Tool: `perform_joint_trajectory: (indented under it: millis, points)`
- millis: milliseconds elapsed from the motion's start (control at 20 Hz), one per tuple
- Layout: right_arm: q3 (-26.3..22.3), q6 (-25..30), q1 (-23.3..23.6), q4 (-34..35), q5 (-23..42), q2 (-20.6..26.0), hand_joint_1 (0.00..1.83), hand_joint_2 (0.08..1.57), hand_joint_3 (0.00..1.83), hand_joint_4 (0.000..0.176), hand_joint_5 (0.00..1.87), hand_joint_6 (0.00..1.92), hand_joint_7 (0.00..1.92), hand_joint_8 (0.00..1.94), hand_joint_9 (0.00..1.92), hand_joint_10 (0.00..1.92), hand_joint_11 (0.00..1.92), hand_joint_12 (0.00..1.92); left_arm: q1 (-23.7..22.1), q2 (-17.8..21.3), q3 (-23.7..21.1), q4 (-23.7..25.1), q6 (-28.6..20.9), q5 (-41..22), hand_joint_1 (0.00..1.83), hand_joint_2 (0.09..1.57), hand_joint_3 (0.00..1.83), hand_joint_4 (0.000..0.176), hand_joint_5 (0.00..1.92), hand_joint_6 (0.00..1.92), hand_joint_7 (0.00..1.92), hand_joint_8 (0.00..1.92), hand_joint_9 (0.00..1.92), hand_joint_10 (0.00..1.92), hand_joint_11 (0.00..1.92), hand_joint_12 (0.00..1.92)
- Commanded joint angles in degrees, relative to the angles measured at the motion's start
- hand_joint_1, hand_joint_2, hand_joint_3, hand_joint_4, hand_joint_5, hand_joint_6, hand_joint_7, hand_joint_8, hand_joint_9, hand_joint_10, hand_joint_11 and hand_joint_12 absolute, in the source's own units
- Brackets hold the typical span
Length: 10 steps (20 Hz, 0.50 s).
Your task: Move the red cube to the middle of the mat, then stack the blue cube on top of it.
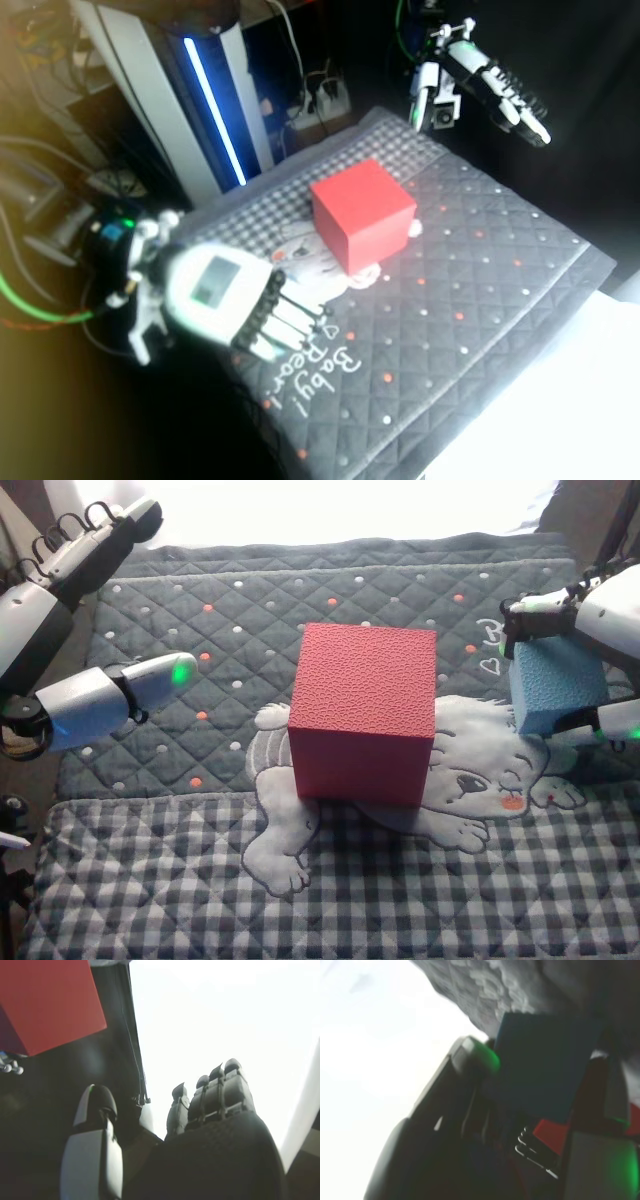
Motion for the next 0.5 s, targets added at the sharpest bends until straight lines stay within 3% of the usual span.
perform_joint_trajectory:
  millis: [0, 50, 100, 150, 200, 350, 450]
  points:
    - [-0.2, 0.0, 1.0, 0.0, 9.6, 1.4, 1.51, 1.18, 0.06, 0.0, 1.14, 1.92, 1.25, 1.94, 1.36, 1.92, 1.47, 1.92, -0.2, 0.3, 0.0, 0.7, -0.3, -7.4, 0.63, 1.16, 0.02, 0.138, 0.08, 0.0, 0.0, 0.0, 0.0, 0.0, 0.0, 0.0]
    - [-1.5, 0.0, 1.3, -1.3, 11.7, 2.8, 1.51, 1.18, 0.06, 0.0, 1.14, 1.92, 1.25, 1.94, 1.36, 1.92, 1.47, 1.92, -0.1, 0.3, 0.0, 0.6, -0.3, -7.4, 0.63, 1.16, 0.02, 0.138, 0.08, 0.0, 0.0, 0.0, 0.0, 0.0, 0.0, 0.0]
    - [-2.3, 0.0, 1.8, -2.3, 12.7, 3.5, 1.52, 1.08, 0.24, 0.0, 1.15, 1.92, 1.28, 1.94, 1.37, 1.92, 1.46, 1.92, 0.0, 0.3, 0.0, 0.5, -0.3, -7.4, 0.6, 1.18, 0.02, 0.128, 0.08, 0.0, 0.0, 0.0, 0.0, 0.0, 0.01, 0.01]
    - [-3.2, 0.0, 3.1, -4.1, 13.7, 4.4, 1.52, 1.08, 0.24, 0.0, 1.15, 1.92, 1.28, 1.94, 1.37, 1.92, 1.46, 1.92, 0.2, 0.3, 0.0, 0.4, -0.3, -7.5, 0.6, 1.18, 0.02, 0.128, 0.08, 0.0, 0.0, 0.0, 0.0, 0.0, 0.01, 0.01]
    - [-3.7, 0.0, 4.6, -5.9, 13.9, 4.7, 1.55, 0.92, 0.57, 0.0, 1.12, 1.92, 1.24, 1.94, 1.32, 1.92, 1.41, 1.92, 0.3, 0.3, 0.0, 0.3, -0.4, -7.6, 0.57, 1.19, 0.02, 0.125, 0.07, 0.0, 0.0, 0.0, 0.0, 0.0, 0.01, 0.01]
    - [-4.3, 1.1, 10.1, -11.1, 14.7, 4.7, 1.52, 0.93, 0.54, 0.0, 1.14, 1.92, 1.25, 1.94, 1.29, 1.92, 1.37, 1.92, 0.5, 0.3, 0.0, -0.1, -0.4, -8.1, 0.57, 1.2, 0.01, 0.119, 0.06, 0.0, 0.0, 0.0, 0.0, 0.0, 0.01, 0.01]
    - [-4.3, 2.6, 13.1, -14.3, 15.2, 3.9, 1.5, 0.99, 0.46, 0.0, 0.97, 1.92, 1.14, 1.94, 1.28, 1.92, 1.41, 1.92, 0.6, 0.3, 0.1, -0.5, -0.4, -8.2, 0.53, 1.21, 0.01, 0.118, 0.08, 0.01, 0.0, 0.0, 0.0, 0.0, 0.03, 0.02]
